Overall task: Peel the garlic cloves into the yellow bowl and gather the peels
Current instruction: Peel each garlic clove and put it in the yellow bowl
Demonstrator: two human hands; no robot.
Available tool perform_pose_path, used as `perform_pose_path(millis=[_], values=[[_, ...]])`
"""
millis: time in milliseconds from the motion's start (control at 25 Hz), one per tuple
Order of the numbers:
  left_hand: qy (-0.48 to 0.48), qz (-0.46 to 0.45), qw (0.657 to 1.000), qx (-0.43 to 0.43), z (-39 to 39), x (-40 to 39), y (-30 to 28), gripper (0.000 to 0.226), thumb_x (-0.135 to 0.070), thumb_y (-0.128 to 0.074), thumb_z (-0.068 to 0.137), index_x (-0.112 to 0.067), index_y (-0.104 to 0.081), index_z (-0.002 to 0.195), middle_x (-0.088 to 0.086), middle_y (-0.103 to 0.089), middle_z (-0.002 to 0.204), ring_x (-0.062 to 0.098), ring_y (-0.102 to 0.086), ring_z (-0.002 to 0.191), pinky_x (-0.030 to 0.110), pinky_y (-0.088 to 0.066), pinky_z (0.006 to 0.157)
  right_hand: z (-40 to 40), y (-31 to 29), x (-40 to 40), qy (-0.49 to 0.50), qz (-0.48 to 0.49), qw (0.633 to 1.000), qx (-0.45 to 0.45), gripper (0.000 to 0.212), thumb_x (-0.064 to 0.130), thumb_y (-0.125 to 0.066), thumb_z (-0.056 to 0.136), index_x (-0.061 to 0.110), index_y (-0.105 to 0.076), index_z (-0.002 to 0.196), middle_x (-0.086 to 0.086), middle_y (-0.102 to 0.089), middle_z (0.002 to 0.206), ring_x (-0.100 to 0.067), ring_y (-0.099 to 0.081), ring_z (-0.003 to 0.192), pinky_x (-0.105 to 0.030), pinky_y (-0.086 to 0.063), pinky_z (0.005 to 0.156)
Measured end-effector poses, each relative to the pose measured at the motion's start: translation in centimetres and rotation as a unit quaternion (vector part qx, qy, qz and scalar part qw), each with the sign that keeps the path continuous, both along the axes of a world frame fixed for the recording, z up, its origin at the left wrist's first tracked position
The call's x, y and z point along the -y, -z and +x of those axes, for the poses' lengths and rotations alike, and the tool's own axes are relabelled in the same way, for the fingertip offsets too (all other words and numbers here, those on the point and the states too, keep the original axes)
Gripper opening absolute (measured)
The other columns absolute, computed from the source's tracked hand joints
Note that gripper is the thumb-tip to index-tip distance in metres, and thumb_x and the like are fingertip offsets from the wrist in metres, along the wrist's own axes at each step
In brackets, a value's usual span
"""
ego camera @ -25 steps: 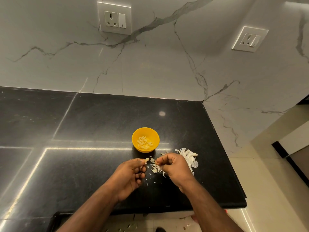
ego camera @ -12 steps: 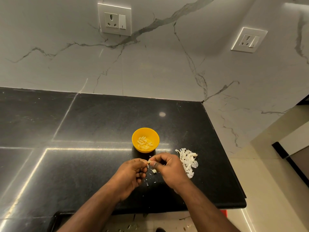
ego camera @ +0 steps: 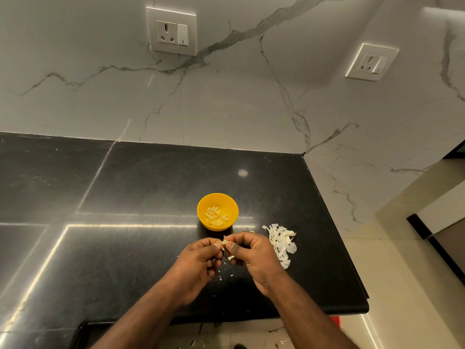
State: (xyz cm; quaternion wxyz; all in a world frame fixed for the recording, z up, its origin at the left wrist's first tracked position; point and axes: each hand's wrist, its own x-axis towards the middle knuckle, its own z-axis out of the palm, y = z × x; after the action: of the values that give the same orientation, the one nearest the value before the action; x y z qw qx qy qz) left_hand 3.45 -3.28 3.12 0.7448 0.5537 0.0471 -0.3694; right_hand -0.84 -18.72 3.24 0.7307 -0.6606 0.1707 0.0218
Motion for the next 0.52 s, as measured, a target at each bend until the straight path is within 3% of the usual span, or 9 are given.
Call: perform_pose_path(millis=[80,160,280,520], values=[[0.000,0.009,1.000,0.026,-0.1,0.0,0.4,0.016,-0.010,-0.053,0.101,-0.009,-0.067,0.093,0.004,-0.060,0.073,0.011,-0.051,0.065,0.024,-0.037,0.058,0.1,-0.1,-0.1,0.006,0.029,0.999,-0.016,0.011,0.001,-0.067,0.091,0.007,-0.075,0.095,-0.007,-0.074,0.081,-0.014,-0.067,0.075,-0.026,-0.051,0.064],[0.005,0.065,0.992,0.107,-0.1,0.0,0.6,0.017,-0.012,-0.054,0.102,-0.012,-0.066,0.091,-0.001,-0.059,0.069,0.009,-0.048,0.063,0.025,-0.037,0.057,0.1,0.0,-0.2,0.022,0.062,0.997,-0.035,0.009,0.001,-0.066,0.091,0.005,-0.075,0.093,-0.009,-0.072,0.078,-0.014,-0.065,0.071,-0.025,-0.050,0.061],[0.017,0.186,0.948,0.259,-0.1,-0.1,0.9,0.014,-0.020,-0.057,0.101,-0.017,-0.064,0.089,-0.009,-0.057,0.061,0.005,-0.047,0.057,0.024,-0.040,0.056,0.2,0.3,0.0,0.049,0.046,0.997,-0.036,0.007,0.005,-0.068,0.091,0.004,-0.074,0.091,-0.008,-0.070,0.075,-0.014,-0.063,0.070,-0.026,-0.050,0.062],[0.005,0.242,0.932,0.269,0.1,0.0,1.7,0.007,-0.020,-0.067,0.093,-0.023,-0.069,0.087,-0.002,-0.068,0.070,0.008,-0.054,0.058,0.029,-0.045,0.058,0.3,-0.2,0.9,0.087,0.087,0.992,-0.021,0.008,-0.003,-0.069,0.086,-0.003,-0.071,0.094,-0.022,-0.075,0.089,-0.024,-0.069,0.076,-0.026,-0.055,0.063]])
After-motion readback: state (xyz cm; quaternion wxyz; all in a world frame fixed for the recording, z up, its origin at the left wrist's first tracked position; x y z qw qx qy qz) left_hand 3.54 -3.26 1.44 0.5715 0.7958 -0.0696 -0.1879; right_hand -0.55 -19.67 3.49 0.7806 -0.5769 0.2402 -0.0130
